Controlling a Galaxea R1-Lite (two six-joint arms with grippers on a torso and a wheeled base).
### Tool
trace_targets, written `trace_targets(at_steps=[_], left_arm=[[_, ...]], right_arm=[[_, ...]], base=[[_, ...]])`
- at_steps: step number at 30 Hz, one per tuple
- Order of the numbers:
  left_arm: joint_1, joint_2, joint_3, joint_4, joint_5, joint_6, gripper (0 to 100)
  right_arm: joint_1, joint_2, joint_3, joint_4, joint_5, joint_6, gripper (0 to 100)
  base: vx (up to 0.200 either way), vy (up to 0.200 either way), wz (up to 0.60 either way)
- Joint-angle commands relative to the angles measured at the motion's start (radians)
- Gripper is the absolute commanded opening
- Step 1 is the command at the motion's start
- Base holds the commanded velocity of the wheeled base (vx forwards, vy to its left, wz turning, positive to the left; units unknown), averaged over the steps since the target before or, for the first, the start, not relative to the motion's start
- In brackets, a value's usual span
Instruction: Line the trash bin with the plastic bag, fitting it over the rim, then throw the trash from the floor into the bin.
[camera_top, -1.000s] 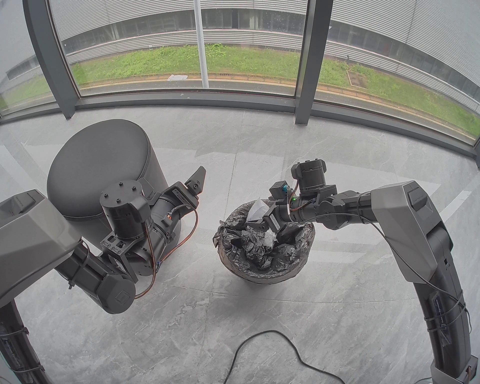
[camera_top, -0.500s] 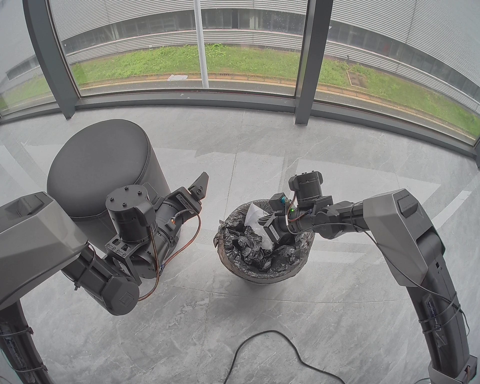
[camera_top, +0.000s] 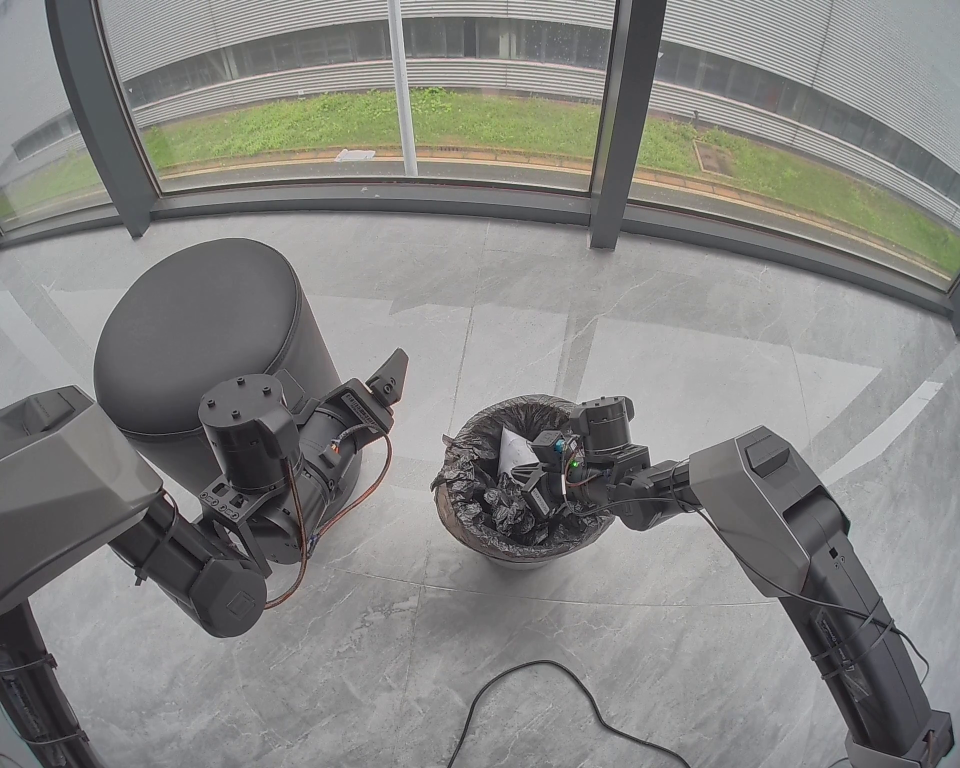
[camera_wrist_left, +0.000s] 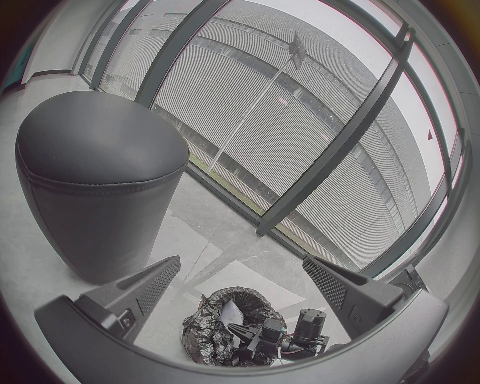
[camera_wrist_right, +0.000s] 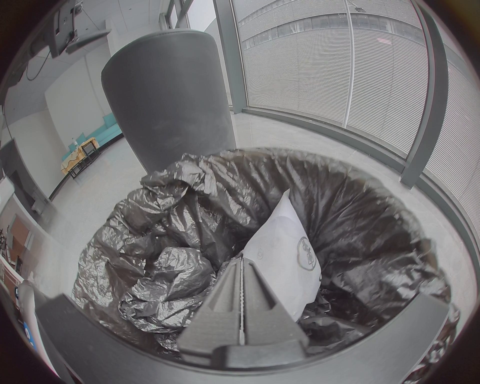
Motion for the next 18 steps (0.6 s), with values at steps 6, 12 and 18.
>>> trace_targets(at_steps=[6,12,18], left_arm=[[0.001,-0.015,0.014,-0.001,0.001,0.000,100],[0.000,-0.011,0.014,-0.001,0.001,0.000,100],[-0.002,-0.003,0.011,-0.001,0.001,0.000,100]], right_arm=[[0.007,0.023,0.000,-0.045,0.000,0.001,0],[0.004,-0.068,0.000,-0.039,0.006,0.001,0],[-0.035,-0.183,0.000,0.065,0.006,0.003,0]], base=[[0.000,0.000,0.00],[0.000,0.000,0.00],[0.000,0.000,0.00]])
